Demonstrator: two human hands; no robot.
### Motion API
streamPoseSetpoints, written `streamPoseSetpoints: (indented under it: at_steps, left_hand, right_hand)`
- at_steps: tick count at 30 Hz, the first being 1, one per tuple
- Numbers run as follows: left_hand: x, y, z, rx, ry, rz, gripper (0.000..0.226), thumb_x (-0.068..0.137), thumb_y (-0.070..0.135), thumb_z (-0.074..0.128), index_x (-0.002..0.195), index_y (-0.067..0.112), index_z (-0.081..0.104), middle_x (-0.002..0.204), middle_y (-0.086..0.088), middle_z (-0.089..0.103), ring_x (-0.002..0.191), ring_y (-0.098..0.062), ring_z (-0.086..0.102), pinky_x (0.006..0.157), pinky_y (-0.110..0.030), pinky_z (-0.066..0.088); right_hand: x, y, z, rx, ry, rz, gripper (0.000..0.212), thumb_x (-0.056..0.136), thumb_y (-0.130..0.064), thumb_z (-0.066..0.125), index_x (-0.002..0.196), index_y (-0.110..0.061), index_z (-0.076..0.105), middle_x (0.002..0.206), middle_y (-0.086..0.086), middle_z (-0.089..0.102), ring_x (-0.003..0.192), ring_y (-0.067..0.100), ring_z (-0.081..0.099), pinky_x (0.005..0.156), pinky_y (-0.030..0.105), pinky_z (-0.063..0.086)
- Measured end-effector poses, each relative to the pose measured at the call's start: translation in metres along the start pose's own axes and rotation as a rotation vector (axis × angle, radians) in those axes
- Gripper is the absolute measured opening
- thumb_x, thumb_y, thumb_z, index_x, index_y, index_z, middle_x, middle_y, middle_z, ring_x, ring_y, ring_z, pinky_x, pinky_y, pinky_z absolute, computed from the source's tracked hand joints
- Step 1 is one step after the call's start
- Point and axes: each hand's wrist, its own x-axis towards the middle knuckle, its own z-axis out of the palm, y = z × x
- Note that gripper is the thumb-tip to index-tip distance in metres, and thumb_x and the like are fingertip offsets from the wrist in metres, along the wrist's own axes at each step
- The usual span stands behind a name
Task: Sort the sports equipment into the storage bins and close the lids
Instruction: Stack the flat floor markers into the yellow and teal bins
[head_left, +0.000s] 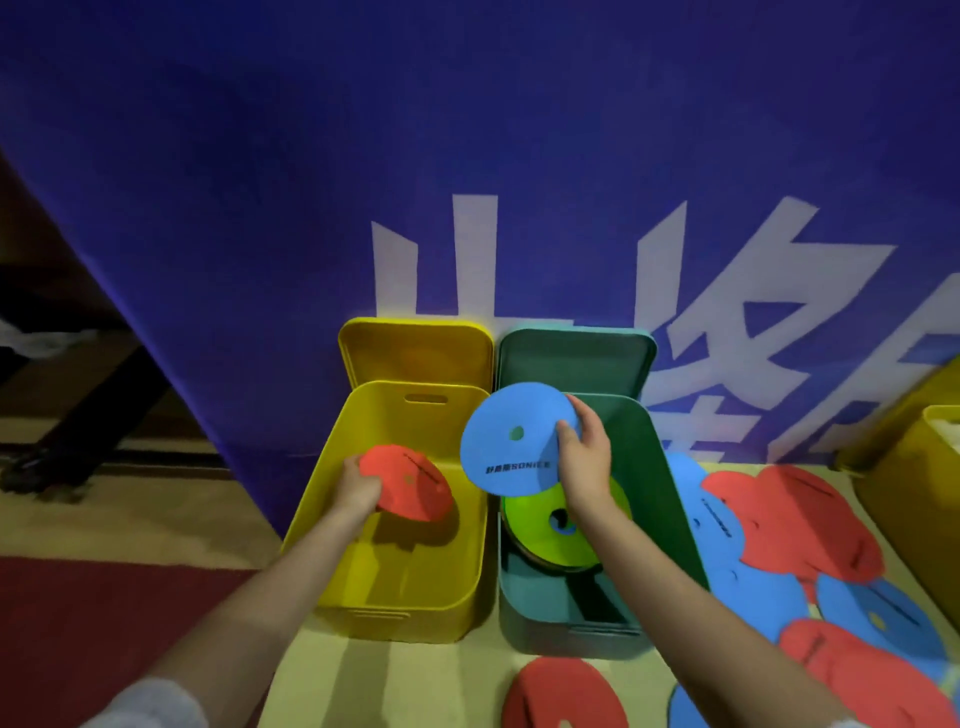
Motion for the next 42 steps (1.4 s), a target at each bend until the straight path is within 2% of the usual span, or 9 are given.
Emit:
streamPoseSetpoints:
  at_steps: [7, 10, 14, 20, 26, 30, 33, 36, 42]
  left_hand:
    - [0.027, -0.057, 0.034, -0.109, -0.096, -0.251, 0.043, 0.083, 0.003, 0.052, 0.126, 0.006, 0.052, 0.115, -0.019, 0.064, 0.093, -0.027, 0.061, 0.076, -0.039, 0.049]
    - [0.027, -0.053, 0.03, 0.106, -0.073, -0.291, 0.056, 0.08, 0.022, 0.06, 0.132, 0.004, 0.049, 0.132, -0.022, 0.054, 0.117, -0.035, 0.055, 0.096, -0.042, 0.045]
    - [-0.004, 0.006, 0.005, 0.195, -0.058, -0.01, 0.053, 0.095, 0.028, 0.053, 0.141, 0.006, 0.039, 0.142, -0.02, 0.043, 0.132, -0.035, 0.04, 0.105, -0.039, 0.032]
    - [-0.017, 0.037, -0.059, 0.286, 0.152, 0.616, 0.034, 0.09, 0.009, 0.055, 0.124, 0.011, 0.058, 0.123, -0.011, 0.055, 0.117, -0.028, 0.049, 0.097, -0.039, 0.039]
    - [-0.009, 0.009, -0.074, 0.416, 0.086, 0.464, 0.044, 0.095, 0.013, 0.047, 0.139, 0.008, 0.042, 0.128, -0.018, 0.051, 0.116, -0.035, 0.051, 0.093, -0.044, 0.043]
    - [-0.001, -0.013, -0.076, 0.428, 0.117, 0.412, 0.028, 0.096, 0.011, 0.045, 0.121, 0.008, 0.055, 0.112, -0.015, 0.062, 0.104, -0.035, 0.057, 0.082, -0.043, 0.044]
    - [0.001, -0.01, -0.073, 0.421, 0.125, 0.404, 0.032, 0.095, 0.011, 0.045, 0.126, 0.011, 0.052, 0.114, -0.014, 0.059, 0.103, -0.033, 0.056, 0.082, -0.043, 0.043]
    - [0.001, -0.01, -0.075, 0.385, 0.125, 0.418, 0.037, 0.095, 0.011, 0.046, 0.131, 0.013, 0.049, 0.119, -0.012, 0.057, 0.107, -0.031, 0.056, 0.085, -0.043, 0.045]
    - [-0.028, 0.004, -0.071, 0.367, 0.281, 0.612, 0.037, 0.088, 0.001, 0.052, 0.123, 0.011, 0.058, 0.116, -0.012, 0.056, 0.109, -0.032, 0.05, 0.093, -0.04, 0.04]
  right_hand:
    - [0.003, 0.021, 0.03, -0.065, 0.017, 0.085, 0.033, 0.095, -0.01, 0.046, 0.123, -0.024, 0.055, 0.125, 0.0, 0.057, 0.113, 0.019, 0.055, 0.097, 0.047, 0.047]
    - [0.004, 0.021, 0.035, -0.079, 0.012, 0.078, 0.031, 0.095, -0.01, 0.046, 0.12, -0.024, 0.056, 0.123, 0.0, 0.058, 0.111, 0.02, 0.056, 0.097, 0.049, 0.047]
    - [0.005, 0.014, 0.046, -0.14, -0.052, 0.016, 0.032, 0.096, -0.01, 0.046, 0.125, -0.022, 0.054, 0.125, 0.001, 0.056, 0.112, 0.02, 0.054, 0.097, 0.046, 0.047]
    - [0.007, 0.026, 0.102, -0.522, -0.393, -0.001, 0.039, 0.095, -0.009, 0.045, 0.134, -0.014, 0.048, 0.13, 0.009, 0.056, 0.116, 0.025, 0.053, 0.094, 0.032, 0.042]
    - [0.003, 0.101, 0.153, -0.716, -0.487, 0.085, 0.041, 0.09, -0.009, 0.048, 0.131, -0.015, 0.049, 0.118, 0.013, 0.064, 0.109, 0.035, 0.059, 0.092, 0.042, 0.046]
    - [-0.007, 0.138, 0.16, -0.62, -0.506, 0.277, 0.021, 0.092, -0.001, 0.046, 0.112, -0.006, 0.051, 0.106, 0.018, 0.059, 0.108, 0.035, 0.055, 0.092, 0.04, 0.045]
    - [-0.011, 0.14, 0.16, -0.927, -0.543, 0.345, 0.059, 0.089, -0.014, 0.056, 0.142, -0.01, 0.031, 0.133, 0.018, 0.045, 0.124, 0.036, 0.045, 0.096, 0.041, 0.041]
    - [-0.011, 0.131, 0.157, -1.146, -0.536, 0.321, 0.077, 0.089, -0.022, 0.057, 0.15, -0.011, 0.012, 0.146, 0.019, 0.025, 0.136, 0.038, 0.023, 0.107, 0.044, 0.03]
    - [-0.015, 0.06, 0.149, -0.634, -0.528, -0.045, 0.059, 0.093, -0.016, 0.052, 0.147, -0.011, 0.028, 0.135, 0.017, 0.044, 0.107, 0.026, 0.055, 0.095, 0.033, 0.04]
